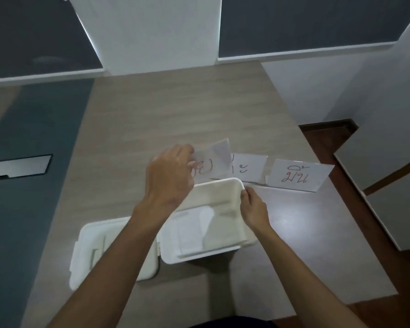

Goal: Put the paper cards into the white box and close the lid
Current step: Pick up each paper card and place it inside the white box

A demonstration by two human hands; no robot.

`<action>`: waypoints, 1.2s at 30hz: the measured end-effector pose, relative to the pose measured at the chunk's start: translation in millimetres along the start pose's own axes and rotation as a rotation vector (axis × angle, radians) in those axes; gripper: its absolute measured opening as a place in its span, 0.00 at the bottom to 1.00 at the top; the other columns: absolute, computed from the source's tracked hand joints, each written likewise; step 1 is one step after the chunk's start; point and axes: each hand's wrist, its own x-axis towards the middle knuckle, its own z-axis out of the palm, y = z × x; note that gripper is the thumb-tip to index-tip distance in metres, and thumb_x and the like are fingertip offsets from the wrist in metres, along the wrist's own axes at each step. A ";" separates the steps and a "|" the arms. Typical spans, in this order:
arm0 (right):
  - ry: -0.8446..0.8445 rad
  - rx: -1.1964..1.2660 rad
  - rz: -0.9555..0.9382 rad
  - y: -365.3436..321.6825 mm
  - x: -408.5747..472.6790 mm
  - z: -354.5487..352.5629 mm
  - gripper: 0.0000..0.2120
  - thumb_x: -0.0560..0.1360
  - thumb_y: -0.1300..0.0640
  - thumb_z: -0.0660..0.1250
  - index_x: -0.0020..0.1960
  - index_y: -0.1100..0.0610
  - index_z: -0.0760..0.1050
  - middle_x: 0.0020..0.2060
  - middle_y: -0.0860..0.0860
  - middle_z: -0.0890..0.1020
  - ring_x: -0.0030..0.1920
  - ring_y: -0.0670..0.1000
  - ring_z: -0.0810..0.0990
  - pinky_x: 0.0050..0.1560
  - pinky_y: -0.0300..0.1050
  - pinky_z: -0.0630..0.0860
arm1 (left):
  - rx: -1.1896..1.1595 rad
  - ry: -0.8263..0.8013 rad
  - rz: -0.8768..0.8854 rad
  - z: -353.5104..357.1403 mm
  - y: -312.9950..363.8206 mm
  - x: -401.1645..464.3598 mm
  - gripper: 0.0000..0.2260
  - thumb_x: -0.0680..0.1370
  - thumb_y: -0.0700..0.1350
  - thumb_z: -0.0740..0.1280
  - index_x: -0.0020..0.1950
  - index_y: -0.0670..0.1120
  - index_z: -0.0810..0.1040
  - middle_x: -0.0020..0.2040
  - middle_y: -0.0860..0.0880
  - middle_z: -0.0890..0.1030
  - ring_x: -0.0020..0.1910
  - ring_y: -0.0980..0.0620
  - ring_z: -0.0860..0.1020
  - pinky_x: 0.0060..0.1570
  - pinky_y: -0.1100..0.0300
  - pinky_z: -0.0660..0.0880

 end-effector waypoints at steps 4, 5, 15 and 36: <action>-0.024 0.036 0.003 -1.7 -0.1 -2.6 0.18 0.82 0.51 0.50 0.64 0.55 0.73 0.54 0.54 0.80 0.49 0.53 0.74 0.49 0.46 0.67 | -0.022 -0.119 0.045 18.1 19.6 -45.1 0.06 0.70 0.42 0.72 0.45 0.47 0.77 0.38 0.49 0.81 0.36 0.44 0.79 0.31 0.57 0.67; -0.035 0.060 0.006 -1.4 -0.2 -2.9 0.18 0.82 0.50 0.50 0.64 0.54 0.73 0.55 0.54 0.80 0.50 0.53 0.74 0.50 0.46 0.68 | -0.029 -0.168 0.034 24.5 21.7 -55.2 0.06 0.71 0.42 0.71 0.46 0.47 0.77 0.39 0.49 0.81 0.37 0.44 0.79 0.32 0.56 0.68; -0.051 0.139 0.066 -1.9 -0.5 -4.4 0.18 0.82 0.50 0.51 0.64 0.52 0.73 0.57 0.51 0.80 0.58 0.55 0.75 0.57 0.49 0.69 | -0.004 -0.635 -0.097 74.9 24.2 -122.2 0.13 0.77 0.40 0.59 0.59 0.48 0.74 0.54 0.48 0.79 0.52 0.44 0.74 0.46 0.53 0.68; -0.041 0.129 0.084 1.0 1.6 -1.8 0.18 0.81 0.49 0.50 0.64 0.52 0.73 0.56 0.52 0.80 0.57 0.56 0.76 0.59 0.51 0.71 | -0.260 -0.812 -0.236 76.0 20.8 -140.4 0.16 0.80 0.53 0.54 0.54 0.49 0.79 0.51 0.49 0.80 0.52 0.48 0.75 0.53 0.51 0.72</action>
